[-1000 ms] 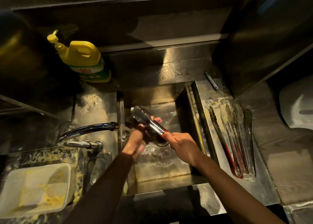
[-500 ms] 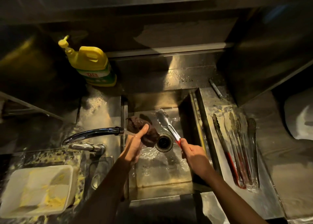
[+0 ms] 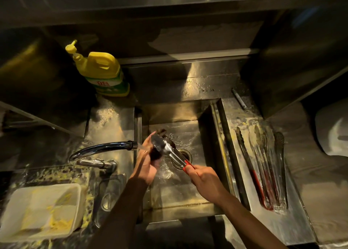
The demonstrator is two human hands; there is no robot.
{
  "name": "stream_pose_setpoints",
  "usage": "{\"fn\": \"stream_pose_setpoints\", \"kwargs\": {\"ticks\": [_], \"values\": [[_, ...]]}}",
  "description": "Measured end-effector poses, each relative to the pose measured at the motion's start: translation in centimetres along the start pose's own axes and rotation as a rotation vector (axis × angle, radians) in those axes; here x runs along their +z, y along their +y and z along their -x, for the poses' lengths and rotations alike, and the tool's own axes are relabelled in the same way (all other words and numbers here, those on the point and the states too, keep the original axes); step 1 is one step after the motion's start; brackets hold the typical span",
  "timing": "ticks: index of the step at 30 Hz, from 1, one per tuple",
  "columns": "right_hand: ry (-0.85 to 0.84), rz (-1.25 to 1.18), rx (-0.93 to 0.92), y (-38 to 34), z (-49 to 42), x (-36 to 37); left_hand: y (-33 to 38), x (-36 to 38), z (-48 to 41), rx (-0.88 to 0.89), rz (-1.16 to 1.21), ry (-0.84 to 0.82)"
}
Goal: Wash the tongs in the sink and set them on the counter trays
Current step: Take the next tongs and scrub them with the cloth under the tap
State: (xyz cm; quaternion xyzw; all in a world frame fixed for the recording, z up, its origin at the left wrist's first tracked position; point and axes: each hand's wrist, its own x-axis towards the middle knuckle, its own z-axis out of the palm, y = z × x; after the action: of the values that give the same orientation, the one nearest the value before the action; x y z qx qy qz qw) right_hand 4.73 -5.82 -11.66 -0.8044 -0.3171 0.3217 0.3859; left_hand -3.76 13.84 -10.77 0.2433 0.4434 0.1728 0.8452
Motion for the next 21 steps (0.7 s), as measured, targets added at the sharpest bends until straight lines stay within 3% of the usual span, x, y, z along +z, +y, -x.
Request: {"fn": "stream_pose_setpoints", "kwargs": {"ticks": [5,10,13,17,20,21], "values": [[-0.062,-0.017,-0.014,-1.3,0.4,-0.5,-0.4,0.3,-0.3,0.038,-0.169,0.087],[-0.109,-0.029,0.004,-1.4,0.0,-0.9,0.1,1.3,0.1,-0.001,-0.175,0.000],[-0.111,-0.003,-0.027,-1.0,0.0,-1.2,0.4,2.0,-0.7,0.101,-0.318,0.105],[-0.134,0.079,-0.032,-0.9,0.1,-1.0,1.1,2.9,-0.8,0.038,-0.282,0.145],[-0.147,0.016,0.031,-0.7,-0.5,-1.8,1.1,3.5,-1.1,0.055,-0.461,0.145],[-0.127,0.076,-0.028,-0.6,-0.7,-2.0,1.0,3.3,-1.1,0.066,-0.483,0.172]]}}
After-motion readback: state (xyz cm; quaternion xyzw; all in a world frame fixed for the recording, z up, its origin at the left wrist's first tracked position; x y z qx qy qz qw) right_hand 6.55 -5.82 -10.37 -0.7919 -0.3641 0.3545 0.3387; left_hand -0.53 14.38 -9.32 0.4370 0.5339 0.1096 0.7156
